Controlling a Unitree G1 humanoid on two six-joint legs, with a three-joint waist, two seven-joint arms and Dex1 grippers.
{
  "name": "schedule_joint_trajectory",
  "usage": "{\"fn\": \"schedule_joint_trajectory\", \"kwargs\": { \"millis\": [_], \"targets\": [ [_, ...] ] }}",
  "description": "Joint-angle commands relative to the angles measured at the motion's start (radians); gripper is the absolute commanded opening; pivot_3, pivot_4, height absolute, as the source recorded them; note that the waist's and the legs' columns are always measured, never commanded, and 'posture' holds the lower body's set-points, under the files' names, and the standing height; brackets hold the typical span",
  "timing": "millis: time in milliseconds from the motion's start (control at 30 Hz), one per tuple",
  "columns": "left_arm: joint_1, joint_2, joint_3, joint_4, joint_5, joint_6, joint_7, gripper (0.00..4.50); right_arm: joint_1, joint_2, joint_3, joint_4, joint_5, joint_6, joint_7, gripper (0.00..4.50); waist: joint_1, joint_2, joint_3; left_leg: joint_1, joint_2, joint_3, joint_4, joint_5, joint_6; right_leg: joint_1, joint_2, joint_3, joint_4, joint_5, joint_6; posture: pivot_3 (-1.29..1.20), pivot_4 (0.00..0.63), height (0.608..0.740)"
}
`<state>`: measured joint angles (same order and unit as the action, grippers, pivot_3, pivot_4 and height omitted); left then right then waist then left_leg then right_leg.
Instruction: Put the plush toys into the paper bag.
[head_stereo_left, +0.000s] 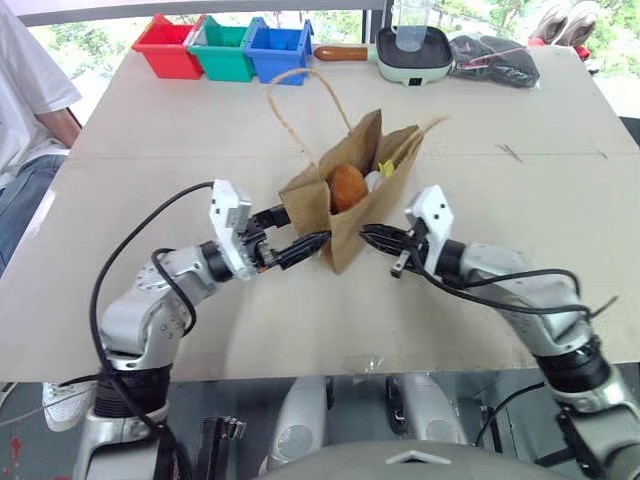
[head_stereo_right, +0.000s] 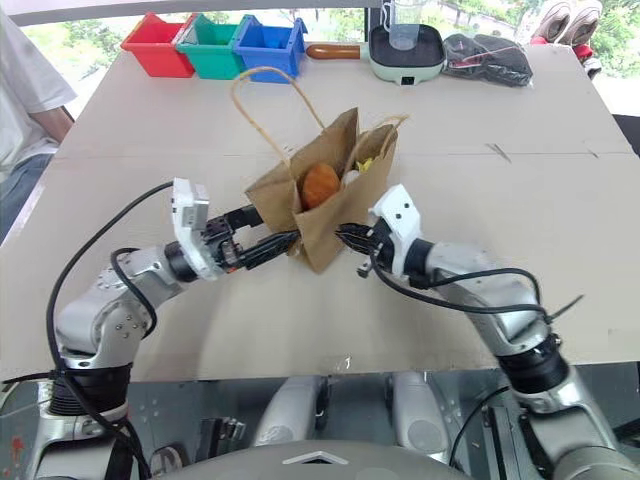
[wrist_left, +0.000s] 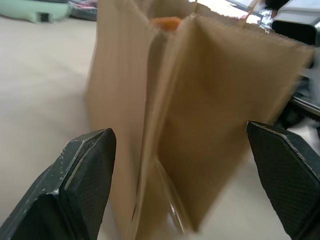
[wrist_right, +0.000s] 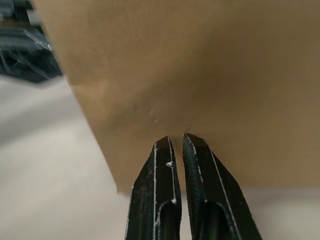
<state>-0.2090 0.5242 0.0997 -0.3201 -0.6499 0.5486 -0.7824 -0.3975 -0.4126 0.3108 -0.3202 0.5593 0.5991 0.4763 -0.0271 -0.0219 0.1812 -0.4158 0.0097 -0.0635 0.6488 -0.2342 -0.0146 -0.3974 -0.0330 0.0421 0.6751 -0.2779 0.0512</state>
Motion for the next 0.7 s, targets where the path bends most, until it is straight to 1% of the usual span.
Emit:
{"fn": "schedule_joint_trajectory", "kwargs": {
  "millis": [33,133,300,467,567,633,700],
  "targets": [
    [-0.008,-0.038,-0.053,-0.077,0.074,-0.046,0.079,4.50,-0.024,0.045,-0.003,0.032,-0.043,-0.054,0.034,0.02,0.001,0.000,0.000,0.000,0.000,0.000,0.000,0.000,0.000,0.000,0.000,0.000,0.000,0.000,0.000,0.00,0.150,0.740],
    [-0.016,-0.105,-0.114,-0.081,0.172,-0.094,0.174,4.50,-0.034,0.097,0.008,0.098,-0.083,-0.085,0.054,0.02,0.003,0.000,0.000,0.001,-0.001,0.000,0.000,0.000,0.000,0.000,0.000,0.000,0.001,0.000,0.000,0.00,0.150,0.740],
    [-0.011,-0.151,-0.162,-0.057,0.269,-0.161,0.225,4.50,-0.057,0.166,0.008,0.173,-0.137,-0.125,0.075,0.02,0.003,0.000,0.000,0.002,-0.003,0.001,0.000,0.000,0.000,0.000,0.001,0.000,0.004,0.000,0.000,0.00,0.150,0.740],
    [-0.010,-0.151,-0.154,-0.030,0.297,-0.207,0.210,4.50,-0.062,0.203,-0.005,0.201,-0.165,-0.140,0.095,0.02,0.002,0.000,0.000,0.002,-0.003,0.001,0.000,0.000,0.000,0.000,0.001,-0.001,0.004,0.000,0.000,0.00,0.150,0.740],
    [-0.046,-0.173,-0.167,0.016,0.323,-0.247,0.213,4.50,-0.058,0.214,-0.008,0.212,-0.182,-0.151,0.106,0.02,0.002,0.000,0.000,0.002,-0.003,0.001,0.000,0.000,0.000,0.000,0.001,-0.001,0.004,0.000,0.000,0.00,0.150,0.740],
    [-0.045,-0.177,-0.169,0.008,0.302,-0.255,0.185,4.50,-0.053,0.216,-0.009,0.213,-0.193,-0.158,0.107,0.02,0.004,0.000,0.000,0.002,-0.003,0.001,0.000,0.000,0.000,0.000,0.001,-0.001,0.004,0.000,0.000,0.00,0.150,0.740],
    [-0.026,-0.162,-0.143,-0.004,0.259,-0.248,0.141,4.50,-0.052,0.222,-0.018,0.211,-0.197,-0.157,0.108,0.02,0.004,0.000,0.000,0.002,-0.003,0.001,0.001,0.000,0.000,0.000,0.001,-0.001,0.004,0.000,0.000,0.00,0.150,0.740]
  ]
}}
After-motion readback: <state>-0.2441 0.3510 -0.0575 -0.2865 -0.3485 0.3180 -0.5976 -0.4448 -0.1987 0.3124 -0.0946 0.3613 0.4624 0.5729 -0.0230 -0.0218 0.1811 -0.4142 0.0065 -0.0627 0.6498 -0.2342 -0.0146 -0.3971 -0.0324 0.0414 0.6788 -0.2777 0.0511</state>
